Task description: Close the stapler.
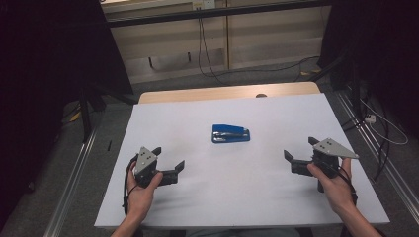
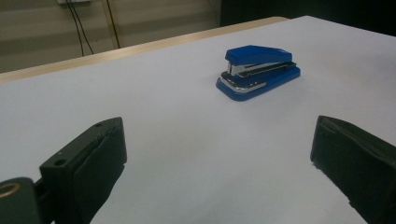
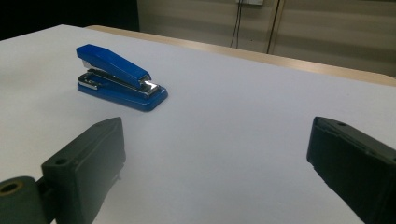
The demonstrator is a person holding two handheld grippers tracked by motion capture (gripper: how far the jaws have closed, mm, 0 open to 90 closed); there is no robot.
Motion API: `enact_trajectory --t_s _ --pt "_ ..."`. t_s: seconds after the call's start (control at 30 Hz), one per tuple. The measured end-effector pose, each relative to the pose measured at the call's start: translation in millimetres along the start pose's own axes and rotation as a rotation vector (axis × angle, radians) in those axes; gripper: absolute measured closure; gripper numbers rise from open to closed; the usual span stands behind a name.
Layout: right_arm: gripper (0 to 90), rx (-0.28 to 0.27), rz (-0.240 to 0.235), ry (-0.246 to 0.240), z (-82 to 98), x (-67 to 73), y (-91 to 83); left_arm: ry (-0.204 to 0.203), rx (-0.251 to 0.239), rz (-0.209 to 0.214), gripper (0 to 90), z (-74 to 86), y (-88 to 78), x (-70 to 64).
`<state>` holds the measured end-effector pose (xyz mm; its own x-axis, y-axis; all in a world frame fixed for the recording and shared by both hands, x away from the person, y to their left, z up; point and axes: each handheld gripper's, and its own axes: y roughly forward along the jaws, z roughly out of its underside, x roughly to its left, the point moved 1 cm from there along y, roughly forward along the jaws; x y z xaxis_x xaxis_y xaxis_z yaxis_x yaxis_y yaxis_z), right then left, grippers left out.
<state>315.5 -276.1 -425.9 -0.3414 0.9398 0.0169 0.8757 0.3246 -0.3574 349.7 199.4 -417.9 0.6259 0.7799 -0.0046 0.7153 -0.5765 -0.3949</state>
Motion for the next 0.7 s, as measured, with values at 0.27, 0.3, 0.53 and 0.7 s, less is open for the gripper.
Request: enact_trajectory --t_s 0.27,0.3,0.53,0.7 --pt "4.2 -0.004 -0.007 0.019 3.9 2.9 -7.8 -0.016 -0.006 -0.058 3.6 7.3 -14.7 3.2" --pt "4.2 0.002 -0.007 0.017 4.9 3.2 -8.7 -0.017 -0.006 -0.055 3.6 7.8 -16.2 3.7" --pt "3.9 0.011 -0.001 0.021 11.1 1.9 -18.0 0.010 0.011 -0.037 3.6 12.3 -24.2 -1.4" --pt "3.4 0.012 0.017 0.033 17.0 1.0 -25.2 0.004 0.012 -0.046 3.6 15.7 -29.0 0.0"
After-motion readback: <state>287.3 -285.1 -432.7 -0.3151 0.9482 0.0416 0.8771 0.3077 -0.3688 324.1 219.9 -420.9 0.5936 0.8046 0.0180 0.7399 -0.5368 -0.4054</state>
